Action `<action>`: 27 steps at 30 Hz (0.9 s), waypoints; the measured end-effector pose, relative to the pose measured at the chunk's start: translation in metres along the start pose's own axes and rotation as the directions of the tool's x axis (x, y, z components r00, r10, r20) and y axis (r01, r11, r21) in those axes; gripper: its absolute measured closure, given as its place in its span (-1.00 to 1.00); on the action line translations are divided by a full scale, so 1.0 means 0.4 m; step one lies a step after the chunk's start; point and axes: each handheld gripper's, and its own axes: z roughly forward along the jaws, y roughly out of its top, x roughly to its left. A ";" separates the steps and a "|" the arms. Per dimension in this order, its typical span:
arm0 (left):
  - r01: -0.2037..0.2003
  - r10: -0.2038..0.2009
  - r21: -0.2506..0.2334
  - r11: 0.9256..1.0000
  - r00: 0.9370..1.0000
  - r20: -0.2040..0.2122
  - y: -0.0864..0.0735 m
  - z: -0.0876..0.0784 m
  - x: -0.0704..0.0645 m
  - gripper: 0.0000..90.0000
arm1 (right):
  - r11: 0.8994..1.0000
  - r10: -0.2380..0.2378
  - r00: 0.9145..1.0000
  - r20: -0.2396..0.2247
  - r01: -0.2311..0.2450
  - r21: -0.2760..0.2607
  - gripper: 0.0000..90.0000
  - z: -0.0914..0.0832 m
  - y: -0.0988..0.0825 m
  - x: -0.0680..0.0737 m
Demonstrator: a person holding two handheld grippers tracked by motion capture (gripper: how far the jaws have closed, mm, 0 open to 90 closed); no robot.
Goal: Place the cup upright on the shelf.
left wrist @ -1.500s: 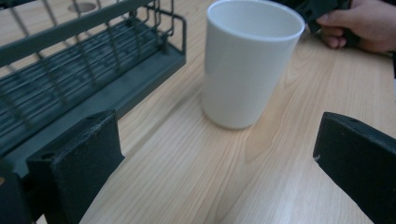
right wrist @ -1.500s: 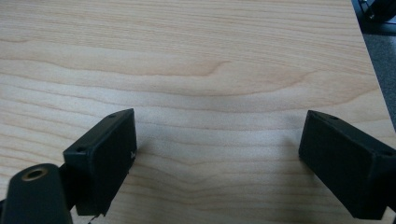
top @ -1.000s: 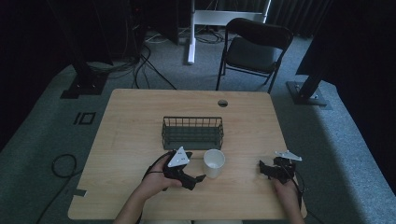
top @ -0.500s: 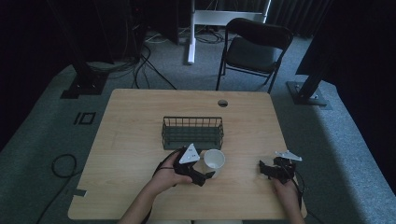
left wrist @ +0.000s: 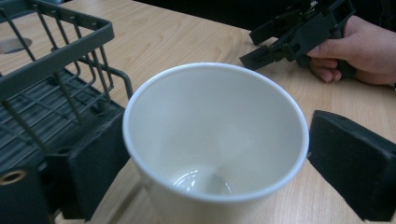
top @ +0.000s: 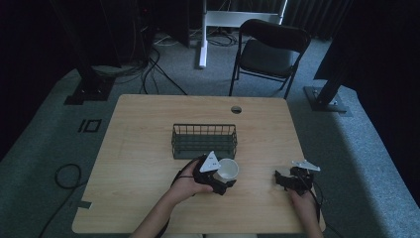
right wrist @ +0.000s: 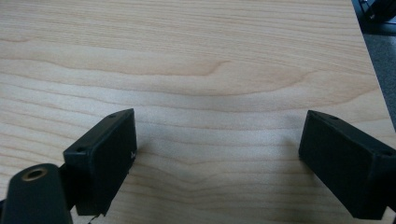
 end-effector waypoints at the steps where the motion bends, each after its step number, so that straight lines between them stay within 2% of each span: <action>1: 0.000 0.000 -0.001 1.000 1.000 -0.005 0.000 0.003 0.000 -0.84 | 1.000 0.000 1.000 0.000 0.000 0.000 -0.76 0.000 0.000 0.000; 4: 0.003 -0.003 -0.003 1.000 1.000 -0.006 -0.002 0.011 -0.001 -0.74 | 1.000 -0.001 1.000 0.000 0.001 0.000 -0.76 0.000 0.000 0.000; 8: 0.004 -0.004 -0.003 1.000 1.000 -0.029 -0.002 0.016 0.000 -0.58 | 1.000 0.001 1.000 0.000 -0.001 0.000 -0.76 0.000 0.000 0.000; 15: -0.001 0.002 -0.013 1.000 1.000 0.004 -0.003 0.019 -0.001 -0.57 | 1.000 -0.001 1.000 0.000 0.001 0.000 -0.76 0.000 0.000 0.000; 21: -0.001 0.001 -0.062 0.998 1.000 0.002 0.012 0.005 -0.009 -0.56 | 1.000 -0.001 1.000 0.000 0.001 0.000 -0.76 0.000 0.000 0.000; 22: -0.013 0.013 -0.063 0.998 1.000 -0.001 0.017 0.001 -0.009 -0.56 | 1.000 -0.001 1.000 0.000 0.001 0.000 -0.76 0.000 0.000 0.000; 27: -0.014 0.013 -0.065 0.998 1.000 -0.012 0.042 -0.020 -0.003 -0.56 | 1.000 0.000 1.000 0.000 0.000 0.000 -0.76 0.000 0.000 0.000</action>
